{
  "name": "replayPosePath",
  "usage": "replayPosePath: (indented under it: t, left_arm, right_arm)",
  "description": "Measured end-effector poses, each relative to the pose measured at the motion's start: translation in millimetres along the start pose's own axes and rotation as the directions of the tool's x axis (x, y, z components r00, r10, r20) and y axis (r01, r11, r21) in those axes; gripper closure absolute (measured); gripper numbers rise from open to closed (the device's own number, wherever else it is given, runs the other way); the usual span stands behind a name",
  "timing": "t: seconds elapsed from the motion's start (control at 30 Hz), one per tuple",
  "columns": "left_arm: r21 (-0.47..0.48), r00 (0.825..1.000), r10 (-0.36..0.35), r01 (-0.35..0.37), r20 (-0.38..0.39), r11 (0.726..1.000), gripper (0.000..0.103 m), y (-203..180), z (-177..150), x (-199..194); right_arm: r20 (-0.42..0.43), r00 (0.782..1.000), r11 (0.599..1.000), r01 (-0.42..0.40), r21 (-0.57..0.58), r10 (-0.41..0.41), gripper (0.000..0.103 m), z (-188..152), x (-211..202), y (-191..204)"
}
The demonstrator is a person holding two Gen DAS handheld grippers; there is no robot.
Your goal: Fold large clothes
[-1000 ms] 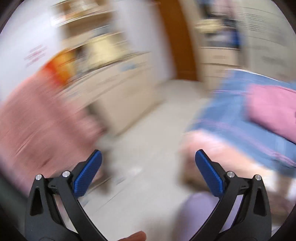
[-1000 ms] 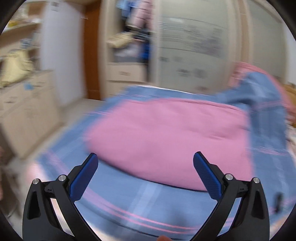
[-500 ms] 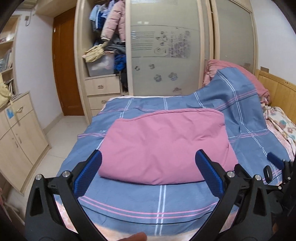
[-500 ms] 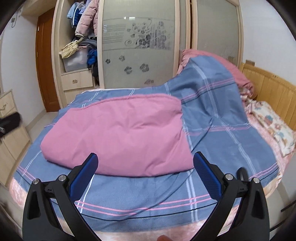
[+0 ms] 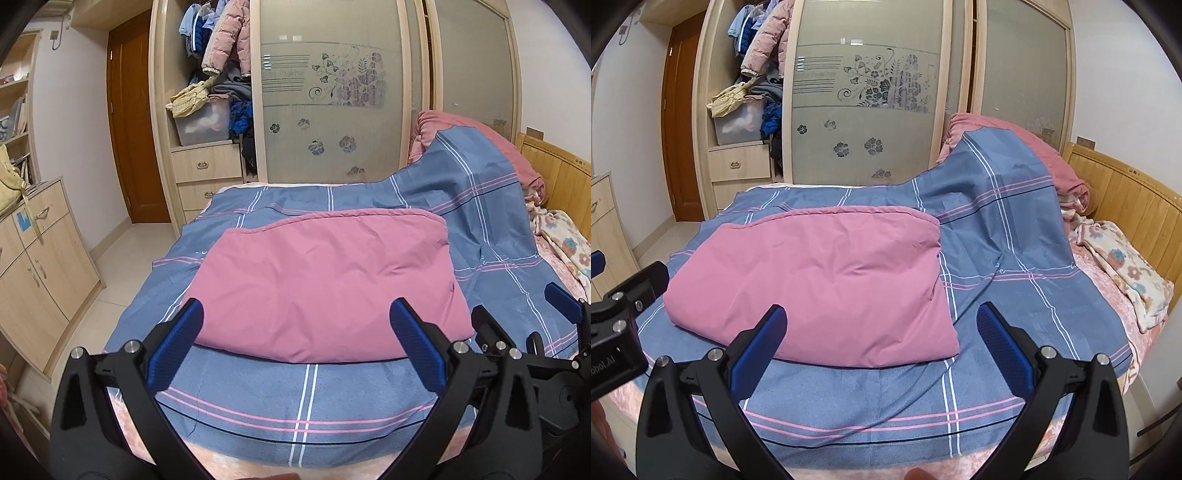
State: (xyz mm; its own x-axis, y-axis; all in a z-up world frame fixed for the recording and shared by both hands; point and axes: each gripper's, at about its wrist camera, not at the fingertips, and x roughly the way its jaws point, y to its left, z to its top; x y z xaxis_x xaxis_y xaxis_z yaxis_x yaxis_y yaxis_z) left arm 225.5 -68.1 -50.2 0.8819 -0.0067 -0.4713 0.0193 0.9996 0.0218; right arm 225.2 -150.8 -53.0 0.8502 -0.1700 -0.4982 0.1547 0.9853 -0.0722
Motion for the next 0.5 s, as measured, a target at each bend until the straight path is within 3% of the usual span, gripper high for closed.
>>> replayPosePath:
  t: [0.5]
  left_arm:
    - [0.01, 1.0, -0.006, 0.006, 0.008, 1.0, 0.002, -1.6, 0.9, -4.6]
  right_arm:
    - [0.007, 1.0, 1.0, 0.003, -0.005, -0.003, 0.001, -0.9, -1.8, 3.8]
